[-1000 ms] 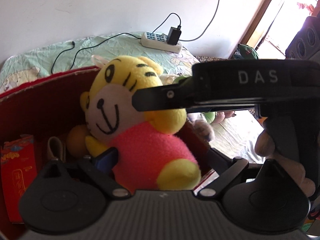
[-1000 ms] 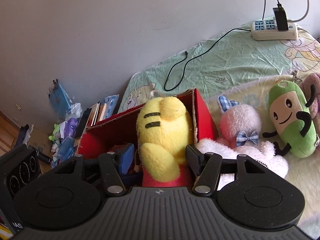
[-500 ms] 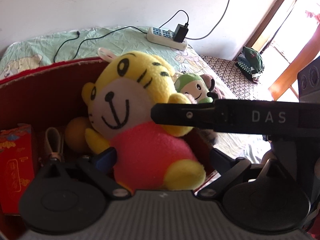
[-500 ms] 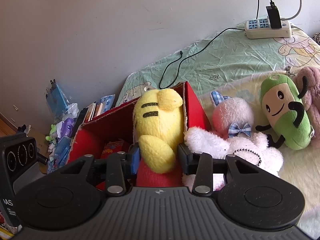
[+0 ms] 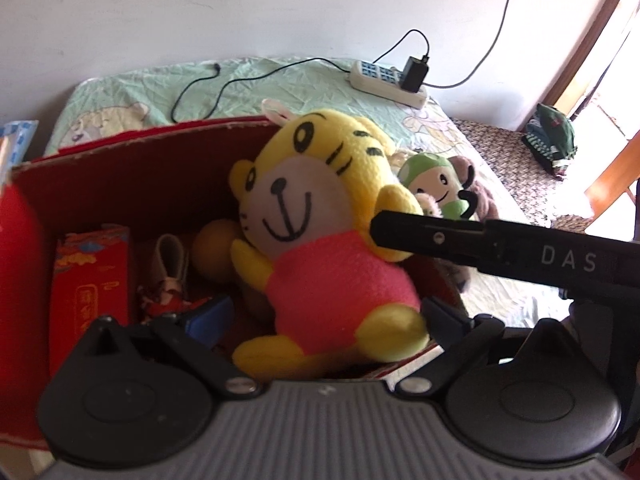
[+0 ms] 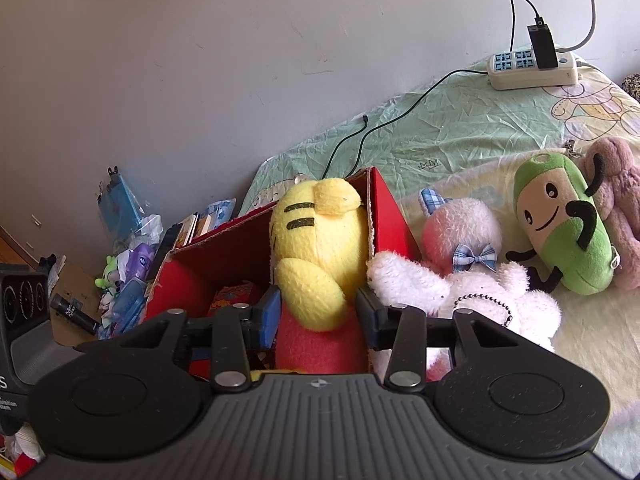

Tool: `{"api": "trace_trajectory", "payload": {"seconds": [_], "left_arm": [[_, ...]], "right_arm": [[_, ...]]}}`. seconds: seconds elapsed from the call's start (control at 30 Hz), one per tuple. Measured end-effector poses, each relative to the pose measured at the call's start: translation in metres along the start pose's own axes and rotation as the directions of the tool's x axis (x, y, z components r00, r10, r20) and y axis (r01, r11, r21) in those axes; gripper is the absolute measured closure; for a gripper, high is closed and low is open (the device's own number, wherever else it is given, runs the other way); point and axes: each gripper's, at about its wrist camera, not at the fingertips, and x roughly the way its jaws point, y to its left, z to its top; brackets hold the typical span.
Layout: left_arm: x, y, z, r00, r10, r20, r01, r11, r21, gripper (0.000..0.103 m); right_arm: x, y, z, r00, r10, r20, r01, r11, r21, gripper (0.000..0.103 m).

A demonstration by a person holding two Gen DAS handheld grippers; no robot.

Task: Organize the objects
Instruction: 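Lower the tiger plush into the red box and open the right gripper, then withdraw the right gripper up and away from the red box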

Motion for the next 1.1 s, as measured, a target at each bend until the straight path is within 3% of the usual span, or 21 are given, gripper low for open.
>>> {"api": "trace_trajectory", "payload": {"seconds": [0.6,0.83,1.1], "left_arm": [[-0.023,-0.019,-0.012,0.989,0.144,0.015,-0.144,0.989,-0.010,0.002],[-0.037,-0.035,-0.018,0.967,0.252,0.044,-0.250,0.967,-0.056,0.002],[-0.036,-0.069,-0.031,0.942,0.336,0.020,-0.332,0.937,-0.111,0.002]], "right_arm": [[-0.026,0.002,-0.014,0.999,0.004,0.042,-0.003,0.999,-0.037,0.058],[-0.040,-0.003,-0.014,0.998,0.059,0.019,-0.057,0.995,-0.083,0.058],[-0.067,-0.027,-0.017,0.994,0.101,-0.027,-0.104,0.989,-0.109,0.054]]}}
